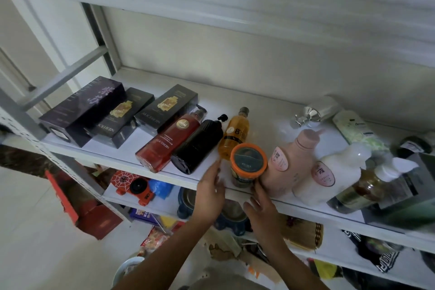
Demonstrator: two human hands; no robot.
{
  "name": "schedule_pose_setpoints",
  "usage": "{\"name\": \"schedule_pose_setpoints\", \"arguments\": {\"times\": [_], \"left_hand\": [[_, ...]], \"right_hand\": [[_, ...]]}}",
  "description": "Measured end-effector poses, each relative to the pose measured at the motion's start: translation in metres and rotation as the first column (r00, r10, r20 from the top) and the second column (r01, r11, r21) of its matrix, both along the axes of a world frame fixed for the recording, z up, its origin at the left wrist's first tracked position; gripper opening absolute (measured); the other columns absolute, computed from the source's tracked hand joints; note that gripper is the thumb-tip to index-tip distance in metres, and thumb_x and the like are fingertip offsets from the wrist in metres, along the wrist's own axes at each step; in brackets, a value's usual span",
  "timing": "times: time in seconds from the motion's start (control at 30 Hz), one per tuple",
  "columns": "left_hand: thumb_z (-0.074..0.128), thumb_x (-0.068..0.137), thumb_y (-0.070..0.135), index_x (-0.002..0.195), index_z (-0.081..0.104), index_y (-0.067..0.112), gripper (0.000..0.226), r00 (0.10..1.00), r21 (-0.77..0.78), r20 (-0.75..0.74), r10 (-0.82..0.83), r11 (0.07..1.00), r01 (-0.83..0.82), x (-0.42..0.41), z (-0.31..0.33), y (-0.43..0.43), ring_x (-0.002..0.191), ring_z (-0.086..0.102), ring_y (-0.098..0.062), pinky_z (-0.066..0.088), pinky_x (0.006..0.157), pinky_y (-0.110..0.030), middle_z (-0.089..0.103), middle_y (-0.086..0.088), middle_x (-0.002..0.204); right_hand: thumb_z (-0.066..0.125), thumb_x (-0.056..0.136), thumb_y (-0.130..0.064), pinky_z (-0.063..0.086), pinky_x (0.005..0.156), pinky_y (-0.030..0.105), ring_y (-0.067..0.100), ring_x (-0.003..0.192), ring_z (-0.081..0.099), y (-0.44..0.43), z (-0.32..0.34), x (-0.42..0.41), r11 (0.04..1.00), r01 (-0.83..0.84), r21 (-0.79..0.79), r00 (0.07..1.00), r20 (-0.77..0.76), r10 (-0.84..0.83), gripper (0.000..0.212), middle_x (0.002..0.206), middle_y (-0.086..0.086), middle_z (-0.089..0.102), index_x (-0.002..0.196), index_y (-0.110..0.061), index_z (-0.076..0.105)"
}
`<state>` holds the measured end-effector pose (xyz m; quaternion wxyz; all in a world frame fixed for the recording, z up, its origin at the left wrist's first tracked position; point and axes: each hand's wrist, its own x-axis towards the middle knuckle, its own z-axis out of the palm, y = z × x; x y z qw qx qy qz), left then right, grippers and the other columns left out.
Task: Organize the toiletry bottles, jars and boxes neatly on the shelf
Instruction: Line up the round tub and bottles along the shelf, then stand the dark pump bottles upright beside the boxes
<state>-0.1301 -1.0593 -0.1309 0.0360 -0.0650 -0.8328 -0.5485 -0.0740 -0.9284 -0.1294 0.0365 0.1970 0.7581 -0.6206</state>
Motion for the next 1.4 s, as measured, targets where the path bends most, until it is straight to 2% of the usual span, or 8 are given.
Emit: {"name": "schedule_pose_setpoints", "arguments": {"times": [0.2, 0.4, 0.57, 0.67, 0.8, 0.97, 1.17, 1.4], "left_hand": [[0.041, 0.087, -0.010, 0.148, 0.025, 0.015, 0.068, 0.994, -0.184, 0.035, -0.100, 0.977, 0.105, -0.028, 0.014, -0.024, 0.115, 0.056, -0.026, 0.040, 0.088, -0.016, 0.050, -0.011, 0.137], [0.038, 0.085, -0.009, 0.148, 0.023, 0.012, 0.068, 0.975, -0.253, 0.026, -0.223, 0.942, 0.222, -0.042, 0.005, -0.035, 0.110, 0.055, -0.028, 0.041, 0.081, -0.021, 0.046, -0.018, 0.138], [0.032, 0.086, 0.017, 0.138, 0.020, 0.026, 0.054, 0.929, -0.120, -0.131, -0.345, 0.936, 0.331, -0.060, 0.010, -0.048, 0.123, 0.042, -0.016, 0.038, 0.101, -0.020, 0.038, -0.001, 0.132], [0.032, 0.086, 0.002, 0.142, 0.019, 0.013, 0.058, 0.916, -0.103, -0.062, -0.397, 0.915, 0.390, -0.078, 0.011, -0.061, 0.126, 0.033, -0.013, 0.027, 0.107, -0.011, 0.036, -0.007, 0.138], [0.032, 0.083, -0.007, 0.141, 0.028, -0.006, 0.058, 0.890, -0.208, -0.016, -0.456, 0.872, 0.443, -0.095, -0.006, -0.069, 0.141, 0.026, -0.030, 0.017, 0.118, -0.035, 0.030, -0.022, 0.148], [0.041, 0.089, -0.004, 0.143, 0.034, 0.009, 0.056, 0.820, -0.098, 0.036, -0.571, 0.815, 0.571, -0.102, -0.017, -0.069, 0.141, 0.030, -0.023, 0.027, 0.115, -0.045, 0.035, -0.010, 0.149], [0.028, 0.100, -0.002, 0.141, 0.030, -0.002, 0.041, 0.782, 0.034, 0.064, -0.620, 0.784, 0.619, -0.095, 0.006, -0.078, 0.126, 0.045, -0.030, 0.049, 0.082, -0.013, 0.041, -0.017, 0.141], [0.036, 0.087, -0.020, 0.140, 0.038, 0.010, 0.060, 0.750, 0.271, 0.183, -0.636, 0.766, 0.583, -0.084, -0.004, -0.101, 0.129, 0.043, -0.007, 0.036, 0.103, -0.013, 0.045, 0.007, 0.138]], "right_hand": [[0.049, 0.090, 0.000, 0.041, 0.078, 0.007, 0.011, 0.114, 0.053, -0.006, 0.008, 0.006, 0.999, -0.042, 0.011, 0.999, -0.030, 0.043, 0.036, 0.114, -0.009, 0.057, 0.112, -0.028, 0.054], [0.042, 0.097, -0.007, 0.030, 0.107, 0.017, 0.000, 0.127, 0.034, -0.048, 0.020, -0.005, 0.983, -0.184, -0.012, 0.983, -0.034, 0.183, 0.048, 0.140, -0.013, 0.036, 0.143, -0.019, 0.034], [0.038, 0.100, -0.023, 0.023, 0.111, 0.023, 0.007, 0.140, 0.020, -0.089, 0.026, -0.038, 0.997, -0.075, 0.004, 0.997, -0.011, 0.075, 0.055, 0.153, -0.011, 0.016, 0.150, -0.026, 0.014], [0.037, 0.100, -0.023, 0.014, 0.117, 0.026, 0.009, 0.144, 0.009, -0.105, 0.029, -0.054, 0.999, 0.034, 0.036, 0.995, -0.092, -0.031, 0.058, 0.153, -0.014, 0.005, 0.150, -0.023, 0.007], [0.036, 0.100, -0.022, 0.001, 0.110, 0.013, 0.001, 0.142, -0.003, -0.117, 0.032, -0.077, 0.971, 0.143, 0.190, 0.972, -0.211, -0.102, 0.057, 0.147, -0.020, -0.003, 0.149, -0.019, 0.007], [0.032, 0.102, -0.027, 0.001, 0.116, 0.025, 0.013, 0.146, -0.003, -0.120, 0.041, -0.114, 0.897, 0.289, 0.335, 0.950, -0.214, -0.226, 0.054, 0.158, -0.003, -0.001, 0.150, -0.015, 0.011], [0.022, 0.102, -0.034, -0.001, 0.116, 0.031, 0.021, 0.146, -0.005, -0.126, 0.046, -0.134, 0.855, 0.246, 0.457, 0.956, 0.032, -0.292, 0.056, 0.159, 0.007, -0.004, 0.150, -0.011, 0.007], [0.028, 0.102, -0.034, 0.000, 0.119, 0.034, 0.013, 0.146, -0.004, -0.146, 0.050, -0.106, 0.927, 0.329, 0.182, 0.941, 0.015, -0.337, 0.055, 0.159, -0.004, -0.004, 0.150, -0.017, 0.010]]}}
